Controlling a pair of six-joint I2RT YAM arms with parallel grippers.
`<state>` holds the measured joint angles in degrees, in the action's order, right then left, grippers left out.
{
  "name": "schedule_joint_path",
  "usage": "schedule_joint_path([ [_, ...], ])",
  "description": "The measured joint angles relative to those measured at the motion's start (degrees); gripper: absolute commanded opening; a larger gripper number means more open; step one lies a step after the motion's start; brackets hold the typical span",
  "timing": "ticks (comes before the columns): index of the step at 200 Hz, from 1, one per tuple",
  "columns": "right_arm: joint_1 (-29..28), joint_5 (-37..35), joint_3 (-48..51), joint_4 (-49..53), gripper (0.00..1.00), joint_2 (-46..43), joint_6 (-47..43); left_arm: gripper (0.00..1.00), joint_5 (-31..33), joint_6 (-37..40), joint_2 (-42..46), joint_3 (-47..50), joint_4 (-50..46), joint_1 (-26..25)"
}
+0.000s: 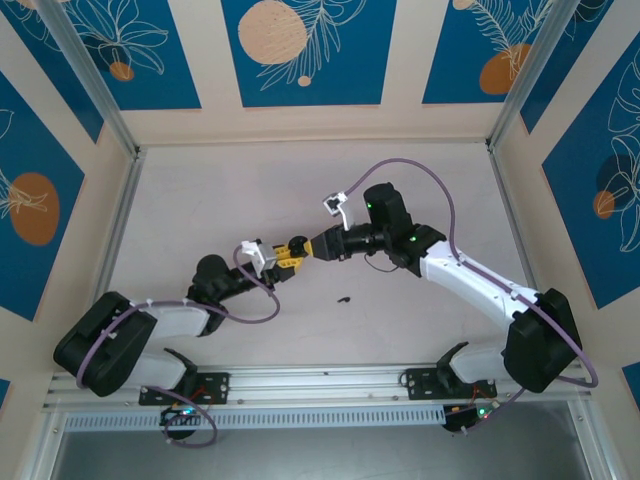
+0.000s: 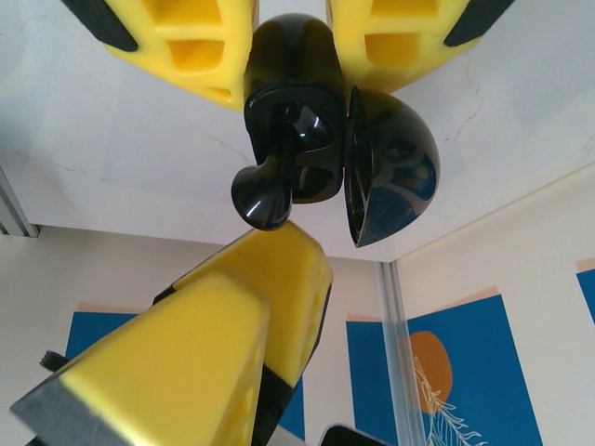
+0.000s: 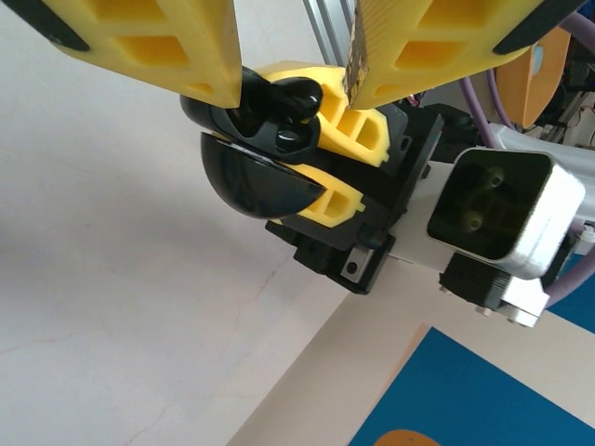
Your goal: Insert wireless bluetooth earbuds into charging case
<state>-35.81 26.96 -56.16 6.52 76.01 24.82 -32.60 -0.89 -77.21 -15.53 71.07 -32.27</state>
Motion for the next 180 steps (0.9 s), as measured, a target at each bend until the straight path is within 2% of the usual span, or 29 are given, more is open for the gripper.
schedule_joint_path([
  [24, 0.0, 0.2, -0.1, 0.5, 0.29, 0.2, 0.0, 0.14, 0.0, 0.0, 0.5, 0.0, -0.3, 0.0],
  [107, 0.0, 1.3, -1.4, 0.6, 0.2, 1.8, 0.0, 0.14, 0.0, 0.0, 1.9, 0.0, -2.2, 0.0],
  [180, -0.6, 1.6, -1.4, 1.2, 0.16, 1.8, 0.0, 0.14, 0.3, 0.0, 1.9, 0.0, -3.0, 0.0],
])
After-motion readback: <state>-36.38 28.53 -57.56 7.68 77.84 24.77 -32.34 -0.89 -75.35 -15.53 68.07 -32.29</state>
